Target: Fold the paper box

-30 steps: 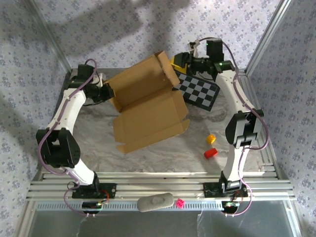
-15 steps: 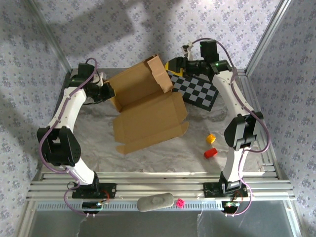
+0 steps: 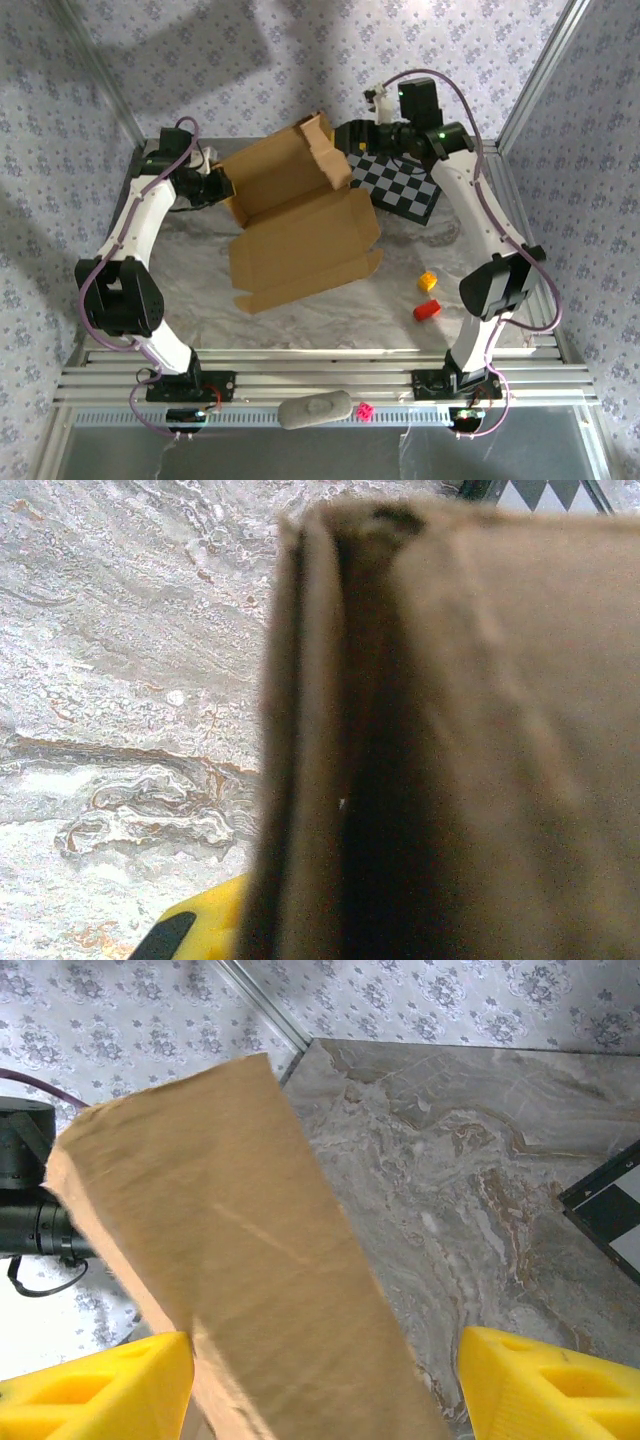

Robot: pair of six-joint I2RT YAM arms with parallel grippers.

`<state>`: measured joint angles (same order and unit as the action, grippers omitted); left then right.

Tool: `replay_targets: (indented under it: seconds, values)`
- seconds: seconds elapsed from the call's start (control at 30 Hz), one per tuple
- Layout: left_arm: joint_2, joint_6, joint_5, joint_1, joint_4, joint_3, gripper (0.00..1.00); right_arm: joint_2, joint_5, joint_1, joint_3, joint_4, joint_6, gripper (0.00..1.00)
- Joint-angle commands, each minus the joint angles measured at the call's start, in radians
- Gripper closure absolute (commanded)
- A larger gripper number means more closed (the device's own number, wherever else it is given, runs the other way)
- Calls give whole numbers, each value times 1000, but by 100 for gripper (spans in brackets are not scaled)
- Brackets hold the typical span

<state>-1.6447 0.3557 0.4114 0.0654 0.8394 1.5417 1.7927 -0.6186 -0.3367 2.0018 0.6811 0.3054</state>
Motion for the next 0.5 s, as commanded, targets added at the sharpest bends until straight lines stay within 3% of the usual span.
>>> replay_targets:
  seconds: [0.0, 0.3, 0.47]
  values:
    - [3, -11, 25, 4, 21, 37, 100, -30, -48, 3, 22, -10, -1, 27]
    - [3, -9, 26, 13, 28, 47, 100, 32, -87, 8, 74, 21, -12, 28]
    - [3, -6, 20, 20, 32, 53, 100, 72, 16, -43, 156, 108, -73, 28]
